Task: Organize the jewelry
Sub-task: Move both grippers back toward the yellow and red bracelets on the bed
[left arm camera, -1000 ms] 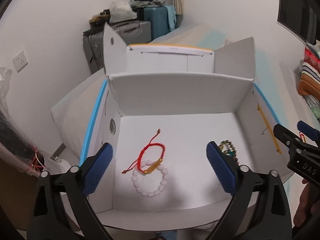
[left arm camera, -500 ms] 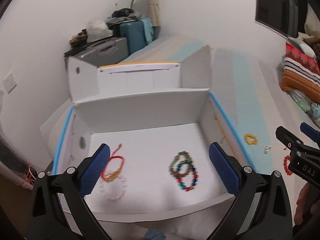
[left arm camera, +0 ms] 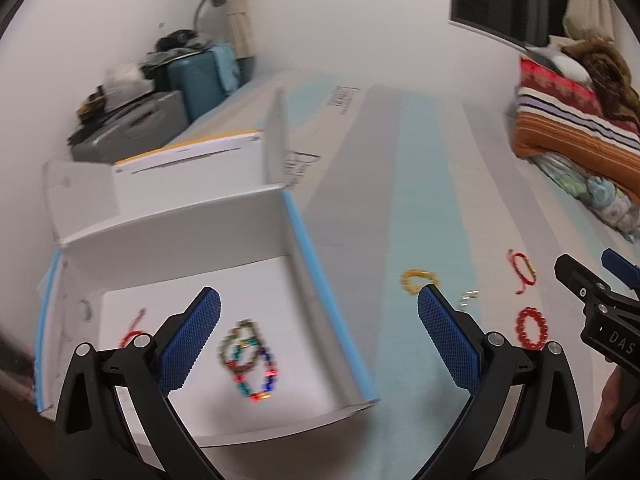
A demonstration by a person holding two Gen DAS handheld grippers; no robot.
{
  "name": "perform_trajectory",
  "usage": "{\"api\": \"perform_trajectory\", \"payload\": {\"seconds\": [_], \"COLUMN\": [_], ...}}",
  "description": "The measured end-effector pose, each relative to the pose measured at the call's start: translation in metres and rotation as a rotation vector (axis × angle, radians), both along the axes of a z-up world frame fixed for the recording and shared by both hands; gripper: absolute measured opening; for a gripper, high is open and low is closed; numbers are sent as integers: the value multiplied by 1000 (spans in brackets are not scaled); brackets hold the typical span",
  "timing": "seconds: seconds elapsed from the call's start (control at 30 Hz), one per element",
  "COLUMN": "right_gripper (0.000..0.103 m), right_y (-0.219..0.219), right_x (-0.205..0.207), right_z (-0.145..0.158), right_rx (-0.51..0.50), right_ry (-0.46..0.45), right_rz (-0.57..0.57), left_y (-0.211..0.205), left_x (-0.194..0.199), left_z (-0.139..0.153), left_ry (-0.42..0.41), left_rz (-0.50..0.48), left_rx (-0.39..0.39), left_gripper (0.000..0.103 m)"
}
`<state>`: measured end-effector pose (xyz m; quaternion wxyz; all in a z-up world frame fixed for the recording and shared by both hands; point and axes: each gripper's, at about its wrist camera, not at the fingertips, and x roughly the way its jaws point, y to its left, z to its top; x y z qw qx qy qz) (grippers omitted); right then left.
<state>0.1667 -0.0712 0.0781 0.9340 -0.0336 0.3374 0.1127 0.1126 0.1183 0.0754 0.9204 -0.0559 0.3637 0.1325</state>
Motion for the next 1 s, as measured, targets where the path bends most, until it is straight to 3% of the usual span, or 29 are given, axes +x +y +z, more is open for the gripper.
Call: {"api": "perform_trajectory", "payload": {"seconds": [0.37,0.6,1.0], "right_gripper": [95,95,95], "right_y": [-77,-102,-116], "right_x": [24,41,76], "right_z": [-25,-48,-104], "right_rx": [9,12,-1], "right_ry": [44,95,208], "right_rz": [-120,-155,-158], "left_y": [-70,-93,-82], "left_x": [54,92,152], "left_z": [-24,-44,-105], "left_ry": [41,84,203], "left_rz": [-133,-171,-98], "left_rx": [0,5,-69], "left_gripper": [97,97,97]}}
